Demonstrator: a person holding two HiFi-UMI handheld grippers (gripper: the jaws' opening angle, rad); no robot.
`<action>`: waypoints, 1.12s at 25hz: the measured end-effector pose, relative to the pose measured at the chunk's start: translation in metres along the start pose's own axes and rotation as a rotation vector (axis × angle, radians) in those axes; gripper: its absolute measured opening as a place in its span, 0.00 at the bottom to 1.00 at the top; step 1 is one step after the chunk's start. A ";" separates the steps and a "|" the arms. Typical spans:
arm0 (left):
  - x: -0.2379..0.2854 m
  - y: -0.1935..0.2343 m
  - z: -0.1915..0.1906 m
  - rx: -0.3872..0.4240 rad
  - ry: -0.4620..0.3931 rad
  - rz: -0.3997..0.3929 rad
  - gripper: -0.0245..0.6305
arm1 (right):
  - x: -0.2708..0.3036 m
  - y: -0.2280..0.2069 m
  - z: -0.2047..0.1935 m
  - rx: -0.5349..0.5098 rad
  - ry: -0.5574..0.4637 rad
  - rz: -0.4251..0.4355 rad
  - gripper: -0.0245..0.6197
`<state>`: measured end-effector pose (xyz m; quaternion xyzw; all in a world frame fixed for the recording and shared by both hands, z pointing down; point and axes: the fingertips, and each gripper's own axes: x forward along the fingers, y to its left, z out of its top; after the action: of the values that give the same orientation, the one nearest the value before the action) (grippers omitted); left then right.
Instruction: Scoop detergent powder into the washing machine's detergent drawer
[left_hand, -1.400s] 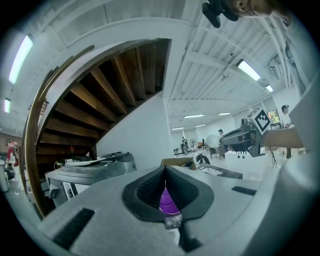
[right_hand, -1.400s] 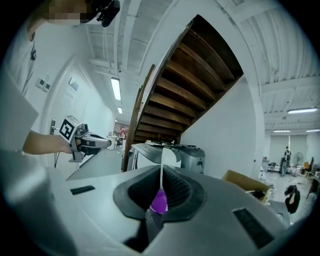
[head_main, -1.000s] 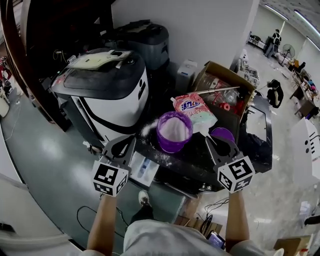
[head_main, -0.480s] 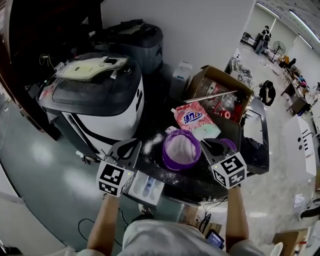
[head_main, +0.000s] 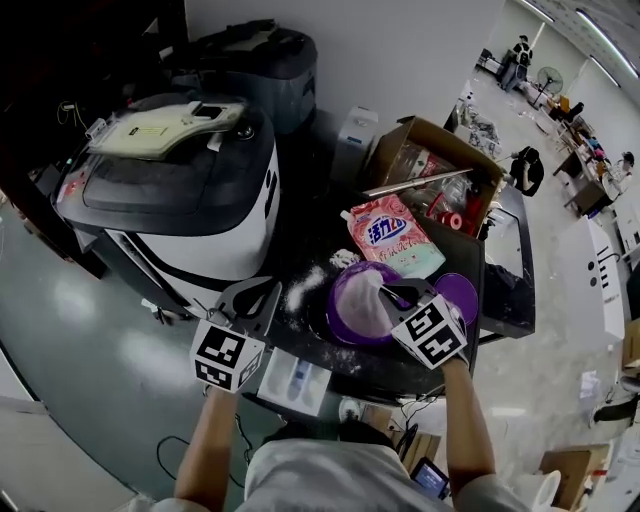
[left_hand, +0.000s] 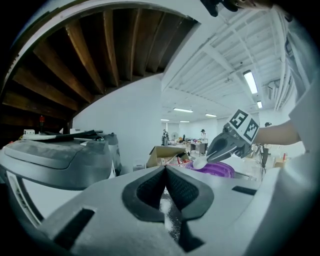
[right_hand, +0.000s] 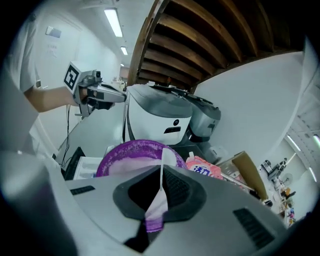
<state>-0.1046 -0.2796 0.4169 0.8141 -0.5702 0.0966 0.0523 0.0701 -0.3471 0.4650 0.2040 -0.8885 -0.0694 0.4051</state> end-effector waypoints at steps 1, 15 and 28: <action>0.003 -0.004 -0.002 -0.001 0.003 -0.007 0.05 | 0.005 0.000 -0.003 -0.018 0.019 0.007 0.05; 0.018 -0.011 -0.008 -0.013 0.037 0.019 0.05 | 0.039 0.001 -0.010 -0.238 0.135 0.085 0.05; 0.019 -0.006 -0.008 -0.009 0.058 0.041 0.05 | 0.050 0.015 -0.012 -0.331 0.160 0.167 0.05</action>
<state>-0.0939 -0.2932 0.4285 0.7987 -0.5857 0.1186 0.0706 0.0450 -0.3542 0.5116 0.0652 -0.8438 -0.1641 0.5068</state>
